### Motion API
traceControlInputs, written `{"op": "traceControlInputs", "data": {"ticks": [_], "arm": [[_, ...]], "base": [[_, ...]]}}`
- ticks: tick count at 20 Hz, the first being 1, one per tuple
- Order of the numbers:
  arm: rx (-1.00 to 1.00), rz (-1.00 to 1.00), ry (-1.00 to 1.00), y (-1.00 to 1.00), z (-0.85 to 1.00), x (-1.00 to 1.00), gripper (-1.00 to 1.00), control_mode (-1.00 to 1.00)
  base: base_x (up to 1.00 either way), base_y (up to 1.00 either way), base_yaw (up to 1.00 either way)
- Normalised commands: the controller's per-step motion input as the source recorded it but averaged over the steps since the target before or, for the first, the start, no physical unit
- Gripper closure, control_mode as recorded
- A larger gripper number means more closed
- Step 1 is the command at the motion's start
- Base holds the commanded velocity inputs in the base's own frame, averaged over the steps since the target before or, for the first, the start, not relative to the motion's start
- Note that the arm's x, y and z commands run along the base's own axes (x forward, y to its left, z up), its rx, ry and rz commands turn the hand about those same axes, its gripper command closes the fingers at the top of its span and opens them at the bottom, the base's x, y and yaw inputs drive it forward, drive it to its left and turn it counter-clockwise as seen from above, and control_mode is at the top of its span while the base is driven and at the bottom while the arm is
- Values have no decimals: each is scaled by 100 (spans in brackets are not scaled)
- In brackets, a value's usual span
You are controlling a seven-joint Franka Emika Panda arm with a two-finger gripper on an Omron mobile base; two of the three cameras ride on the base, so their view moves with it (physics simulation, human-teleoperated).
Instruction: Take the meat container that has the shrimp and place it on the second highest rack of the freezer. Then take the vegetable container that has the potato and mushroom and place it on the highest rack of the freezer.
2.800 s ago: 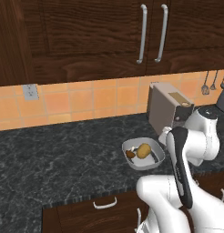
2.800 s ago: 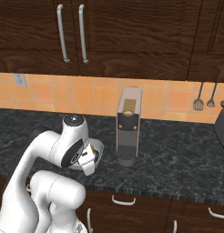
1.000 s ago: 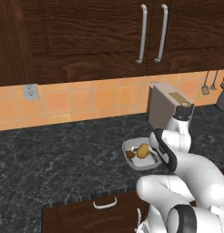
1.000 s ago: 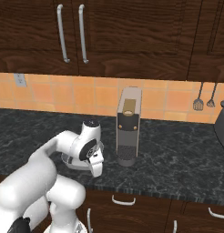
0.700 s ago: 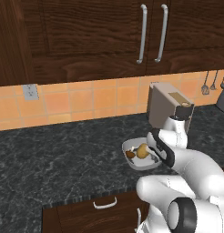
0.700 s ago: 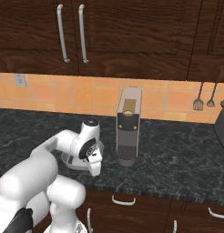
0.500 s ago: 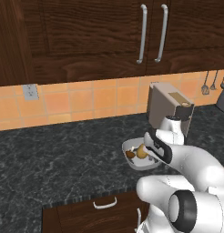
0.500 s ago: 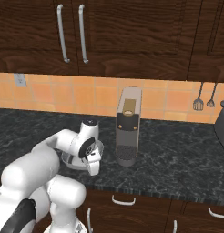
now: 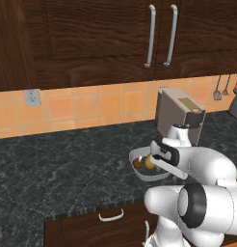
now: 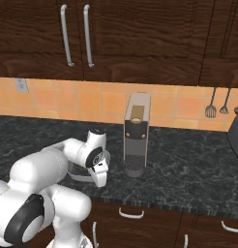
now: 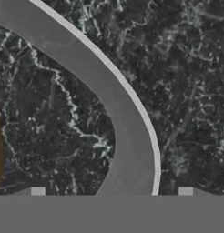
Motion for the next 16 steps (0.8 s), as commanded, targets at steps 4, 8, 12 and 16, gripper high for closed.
{"op": "traceControlInputs", "data": {"ticks": [4,8,12,16], "arm": [[0,0,0,0,-10,0,100,-100],[0,0,0,0,-1,0,100,-100],[0,0,0,0,0,0,100,-100],[0,0,-2,0,3,-2,100,-100]], "base": [[0,0,0],[0,0,0],[0,0,0],[0,0,0]]}}
